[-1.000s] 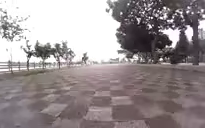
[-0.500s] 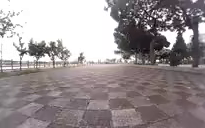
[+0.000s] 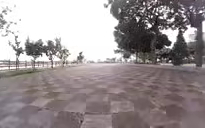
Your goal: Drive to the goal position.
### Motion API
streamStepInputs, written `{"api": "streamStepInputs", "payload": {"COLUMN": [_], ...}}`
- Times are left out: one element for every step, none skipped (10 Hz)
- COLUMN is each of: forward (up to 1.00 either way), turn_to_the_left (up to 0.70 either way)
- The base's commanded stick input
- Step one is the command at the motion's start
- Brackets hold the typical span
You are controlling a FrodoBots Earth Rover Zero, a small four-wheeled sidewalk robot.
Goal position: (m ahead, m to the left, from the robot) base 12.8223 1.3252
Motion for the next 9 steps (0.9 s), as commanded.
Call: {"api": "streamStepInputs", "payload": {"forward": [1.00,1.00,1.00,1.00,1.00,1.00,1.00,1.00,1.00], "turn_to_the_left": [0.00,0.00,0.00,0.00,0.00,0.00,0.00,0.00,0.00]}}
